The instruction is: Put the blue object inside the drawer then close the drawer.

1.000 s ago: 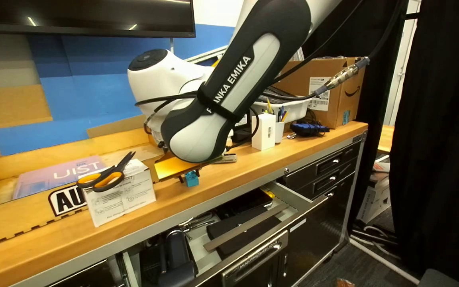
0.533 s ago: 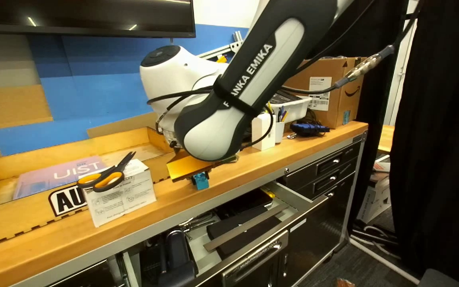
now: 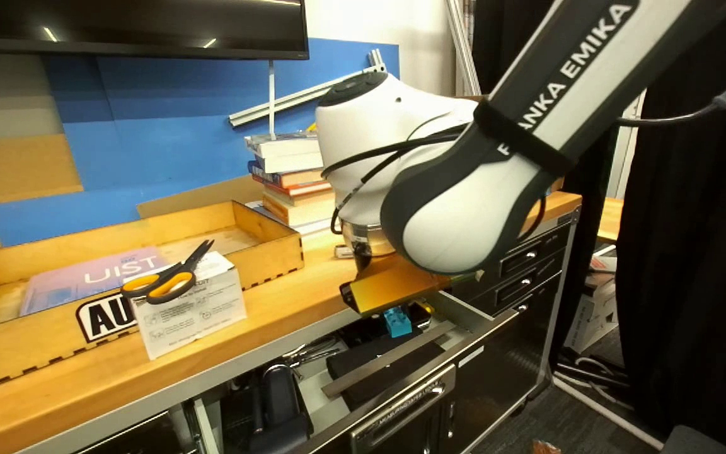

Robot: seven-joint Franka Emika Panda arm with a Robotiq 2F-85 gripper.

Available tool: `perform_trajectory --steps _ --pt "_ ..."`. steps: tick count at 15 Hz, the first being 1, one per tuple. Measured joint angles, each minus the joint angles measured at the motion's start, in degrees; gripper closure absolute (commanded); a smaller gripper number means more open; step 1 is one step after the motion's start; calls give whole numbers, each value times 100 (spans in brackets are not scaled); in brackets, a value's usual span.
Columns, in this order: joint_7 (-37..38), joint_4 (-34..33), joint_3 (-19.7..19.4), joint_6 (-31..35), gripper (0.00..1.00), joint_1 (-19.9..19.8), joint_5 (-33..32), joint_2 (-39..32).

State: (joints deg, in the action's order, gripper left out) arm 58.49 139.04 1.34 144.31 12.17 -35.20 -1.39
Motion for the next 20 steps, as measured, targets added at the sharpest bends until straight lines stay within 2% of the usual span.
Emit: perform_trajectory --steps 3,4,5,6,11,14,17,20 --pt "557 161 53 186 85 -120 -443 15" --pt "739 160 82 225 64 -137 -596 -24" --pt "893 156 110 243 38 -142 -718 -64" --pt "1019 147 144 246 36 -143 -791 -111" --pt "1099 141 220 256 1 -162 -782 -211" --pt "353 395 219 262 0 -292 -120 65" --pt "-1011 1002 220 314 0 -393 886 419" --pt "-2286 1409 216 294 0 -413 1768 422"
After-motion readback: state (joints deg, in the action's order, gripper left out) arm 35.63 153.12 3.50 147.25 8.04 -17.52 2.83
